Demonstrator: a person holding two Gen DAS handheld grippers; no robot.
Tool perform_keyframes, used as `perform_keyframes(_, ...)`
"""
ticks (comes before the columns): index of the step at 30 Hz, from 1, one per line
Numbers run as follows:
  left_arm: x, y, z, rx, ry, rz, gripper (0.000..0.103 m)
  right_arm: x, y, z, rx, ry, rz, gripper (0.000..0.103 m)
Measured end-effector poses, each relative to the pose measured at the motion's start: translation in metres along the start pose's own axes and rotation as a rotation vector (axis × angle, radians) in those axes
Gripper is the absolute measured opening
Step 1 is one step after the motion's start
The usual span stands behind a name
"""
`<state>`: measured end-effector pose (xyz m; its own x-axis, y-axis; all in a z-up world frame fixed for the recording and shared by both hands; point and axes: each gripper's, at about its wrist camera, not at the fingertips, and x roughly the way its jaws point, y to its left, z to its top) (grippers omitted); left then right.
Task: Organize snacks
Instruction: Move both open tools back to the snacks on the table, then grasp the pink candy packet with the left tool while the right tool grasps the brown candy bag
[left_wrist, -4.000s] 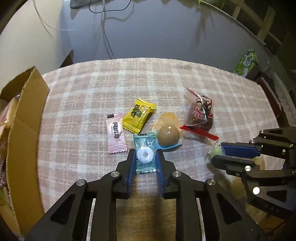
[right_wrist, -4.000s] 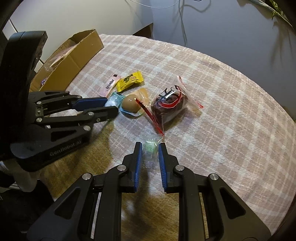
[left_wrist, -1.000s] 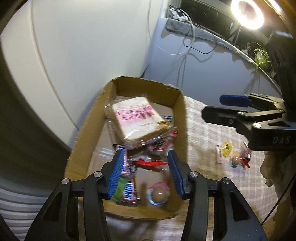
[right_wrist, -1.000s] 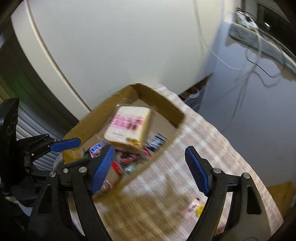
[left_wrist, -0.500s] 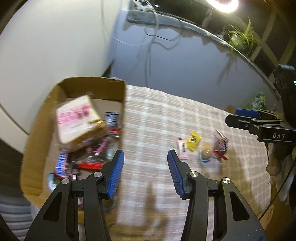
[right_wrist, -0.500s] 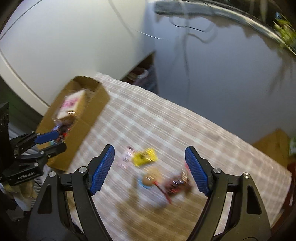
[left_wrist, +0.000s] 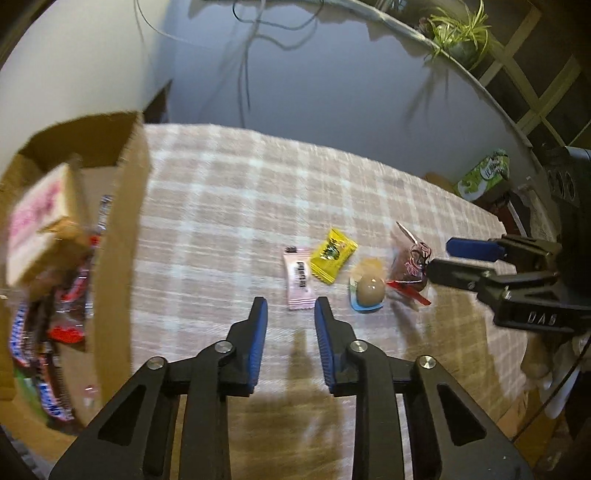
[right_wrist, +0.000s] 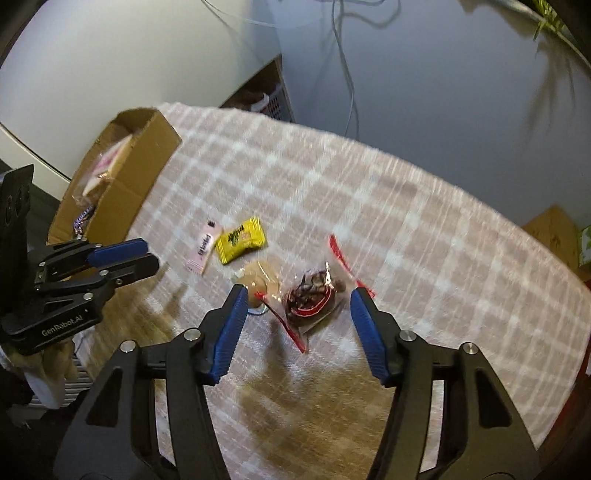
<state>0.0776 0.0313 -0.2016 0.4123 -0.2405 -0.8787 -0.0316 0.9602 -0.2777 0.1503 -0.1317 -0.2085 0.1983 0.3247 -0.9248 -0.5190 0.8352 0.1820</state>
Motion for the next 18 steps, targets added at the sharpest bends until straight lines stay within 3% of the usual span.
perform_keyframes(7,0.025,-0.008,0.009,-0.010,0.049,-0.024,0.024,0.018,-0.018,0.004,0.156,0.026,0.031,0.053)
perform_keyframes(18,0.045,-0.020,0.024,0.036,0.063,0.063,0.024,0.035,-0.021,0.007,0.176,0.066,-0.001,0.050)
